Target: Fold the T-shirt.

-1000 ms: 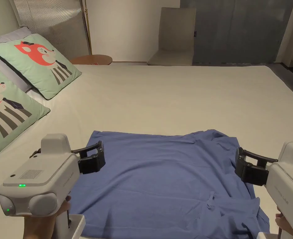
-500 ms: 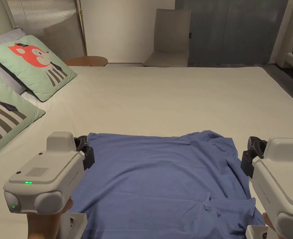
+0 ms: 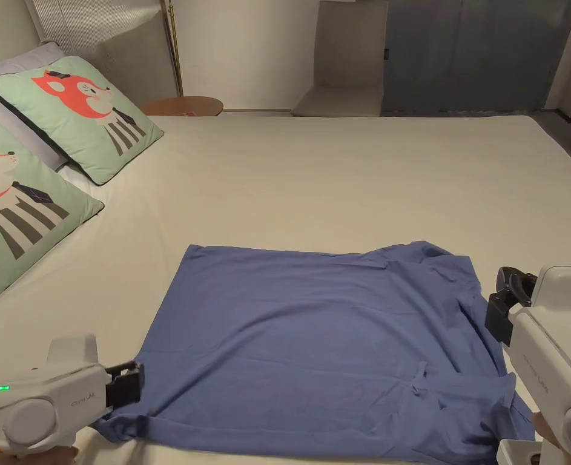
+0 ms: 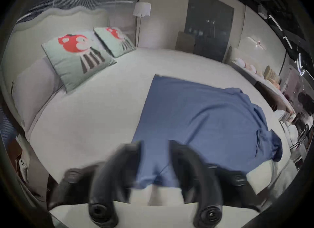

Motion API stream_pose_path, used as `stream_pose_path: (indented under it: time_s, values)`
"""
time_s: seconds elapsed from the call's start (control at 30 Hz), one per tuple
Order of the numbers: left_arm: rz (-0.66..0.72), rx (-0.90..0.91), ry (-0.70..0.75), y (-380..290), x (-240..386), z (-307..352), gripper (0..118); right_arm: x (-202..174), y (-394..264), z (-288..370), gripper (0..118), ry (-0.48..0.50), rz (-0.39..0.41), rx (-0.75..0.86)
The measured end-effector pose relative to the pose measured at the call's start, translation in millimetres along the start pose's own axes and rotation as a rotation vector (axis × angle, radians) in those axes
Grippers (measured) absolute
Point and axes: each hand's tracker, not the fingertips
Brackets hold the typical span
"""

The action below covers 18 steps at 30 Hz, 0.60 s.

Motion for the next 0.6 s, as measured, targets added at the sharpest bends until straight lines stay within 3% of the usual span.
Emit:
stream_pose_path:
  time_s: [0.03, 0.07, 0.1, 0.23, 0.27, 0.33, 0.4, 0.43, 0.57, 0.6]
  values:
    - [0.008, -0.027, 0.007, -5, -3, -3, 73, 0, -1, 0, 0, 0.001, -0.002, -0.003]
    - [0.005, -0.062, 0.007, -10, -6, -7, 90, 0, -1, 0, 0, 0.001, -0.004, -0.005]
    - [0.008, -0.058, 0.013, -15, -9, -10, 99, 0, -2, 0, 0, 0.004, -0.005, -0.009]
    - [-0.006, -0.109, 0.052, -30, -15, -25, 97, -2, -2, 2, 0, 0.015, -0.01, -0.03]
    - [-0.002, -0.113, 0.056, -33, -16, -28, 93, -2, -3, 3, 0, 0.015, -0.011, -0.035]
    - [0.015, -0.127, 0.048, -37, -16, -34, 61, -2, -7, 3, 0, 0.016, -0.008, -0.045]
    - [0.074, -0.164, -0.013, -39, -18, -42, 20, -2, -11, 3, 0, 0.017, -0.005, -0.055]
    - [0.093, -0.156, -0.042, -40, -17, -42, 7, -1, -13, 2, 0, 0.016, -0.003, -0.062]
    - [0.055, -0.09, 0.004, -36, -5, -36, 5, 7, -26, 1, 1, -0.001, 0.0, -0.106]
    - [0.062, -0.076, 0.008, -34, -4, -34, 5, 10, -32, -1, 6, -0.006, 0.001, -0.137]
